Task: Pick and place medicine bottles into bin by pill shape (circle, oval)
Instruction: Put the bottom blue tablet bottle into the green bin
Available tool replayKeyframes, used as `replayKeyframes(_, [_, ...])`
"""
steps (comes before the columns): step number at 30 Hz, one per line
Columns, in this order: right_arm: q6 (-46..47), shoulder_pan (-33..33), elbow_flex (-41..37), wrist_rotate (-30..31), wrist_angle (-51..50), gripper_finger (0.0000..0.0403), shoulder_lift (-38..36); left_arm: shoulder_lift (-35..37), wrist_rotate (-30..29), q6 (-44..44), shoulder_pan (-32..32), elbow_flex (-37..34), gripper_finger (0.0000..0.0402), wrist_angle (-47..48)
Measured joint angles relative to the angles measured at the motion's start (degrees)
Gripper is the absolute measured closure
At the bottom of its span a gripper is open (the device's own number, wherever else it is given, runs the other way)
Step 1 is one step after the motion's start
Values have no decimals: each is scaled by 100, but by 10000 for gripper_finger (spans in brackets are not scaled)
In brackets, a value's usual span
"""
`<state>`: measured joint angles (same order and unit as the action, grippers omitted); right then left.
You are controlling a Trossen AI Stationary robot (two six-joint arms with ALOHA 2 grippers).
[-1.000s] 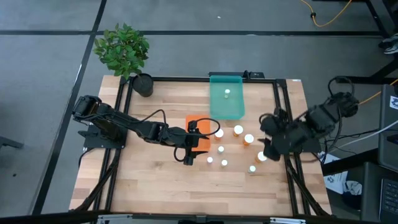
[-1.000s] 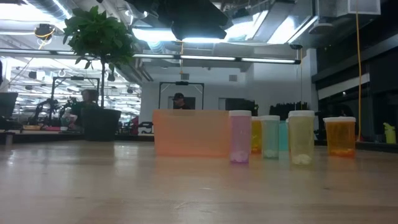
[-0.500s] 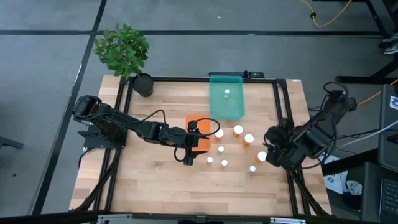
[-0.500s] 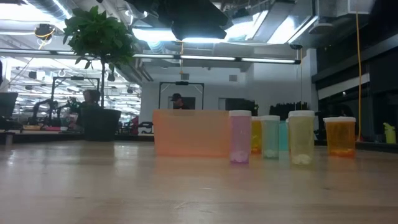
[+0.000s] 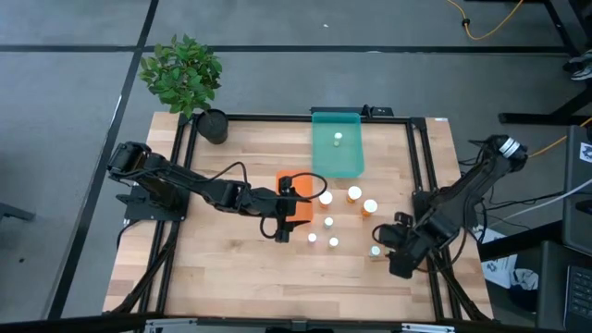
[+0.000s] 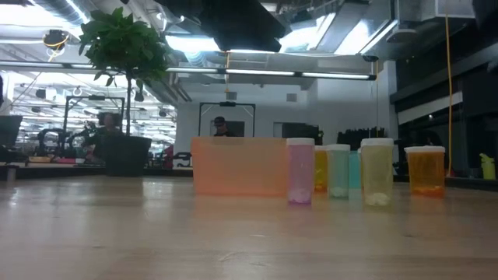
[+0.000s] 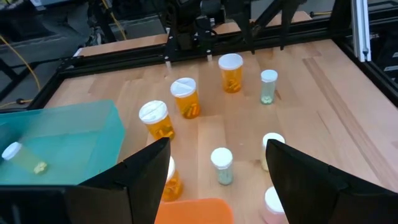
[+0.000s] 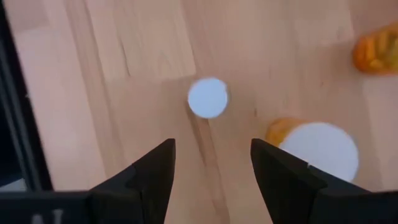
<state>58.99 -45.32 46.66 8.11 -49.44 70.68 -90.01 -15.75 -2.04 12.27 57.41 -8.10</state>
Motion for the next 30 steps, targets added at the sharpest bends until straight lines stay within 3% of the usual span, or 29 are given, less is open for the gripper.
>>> replayKeyframes(8, [-28,0,-101,-202,157,192,37,2,-2,2,0,0,145,0])
replayKeyframes(20, [-1409,0,-103,-178,339,192,651,2,-2,2,0,0,145,0])
replayKeyframes(30, [-1505,147,-105,-49,546,192,1031,0,-4,2,0,0,145,-1])
